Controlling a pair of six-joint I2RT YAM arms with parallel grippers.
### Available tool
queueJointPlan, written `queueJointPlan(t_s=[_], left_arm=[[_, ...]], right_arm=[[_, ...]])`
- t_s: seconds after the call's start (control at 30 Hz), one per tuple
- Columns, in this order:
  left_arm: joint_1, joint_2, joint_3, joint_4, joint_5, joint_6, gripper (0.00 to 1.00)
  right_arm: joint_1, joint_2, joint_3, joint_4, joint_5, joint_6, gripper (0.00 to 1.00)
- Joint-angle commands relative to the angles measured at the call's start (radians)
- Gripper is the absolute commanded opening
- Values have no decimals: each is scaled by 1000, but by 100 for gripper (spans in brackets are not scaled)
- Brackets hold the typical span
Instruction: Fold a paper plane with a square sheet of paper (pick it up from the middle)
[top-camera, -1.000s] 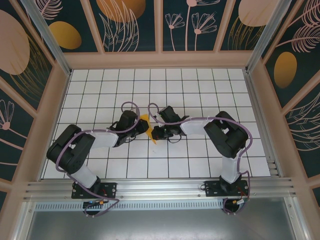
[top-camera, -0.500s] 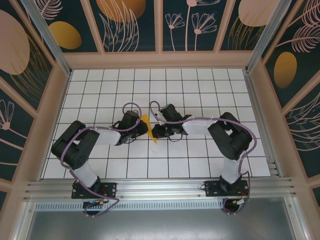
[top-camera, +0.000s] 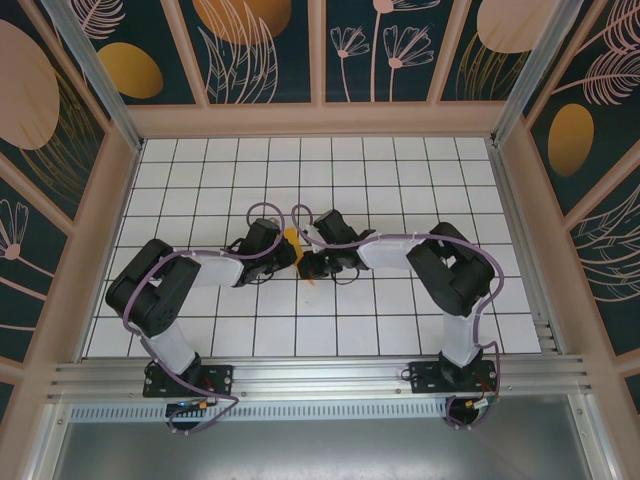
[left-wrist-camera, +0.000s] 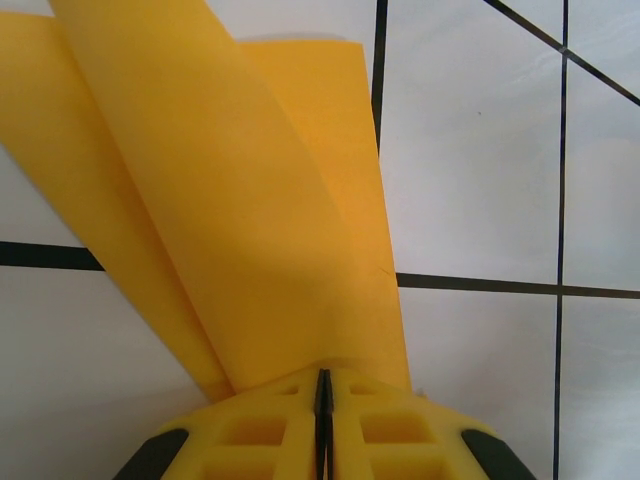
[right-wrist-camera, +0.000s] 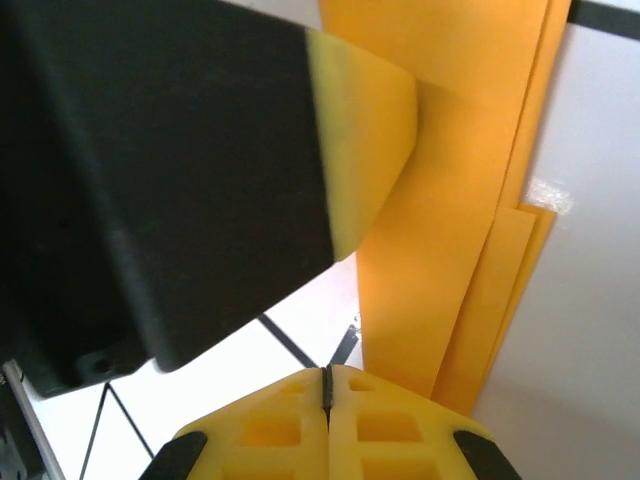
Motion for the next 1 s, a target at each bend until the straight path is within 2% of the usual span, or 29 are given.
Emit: queueJointPlan(t_s=[0.0,0.23,0.47,0.97], left_arm=[[6,46,-4,-94,-52,-2,12],[6,43,-3,-119,-77,16,12],[6,42,-8,-132,-96,29,13],[24,33,-1,-119,-89,32,14]], right_arm=[[8,27,37,-41,20,-8,0],[-25,37,-4,-60,63,6,0],[-81,48,-114,14,-37,52,0],[-86,-8,-235,-67,-63,-30,0]])
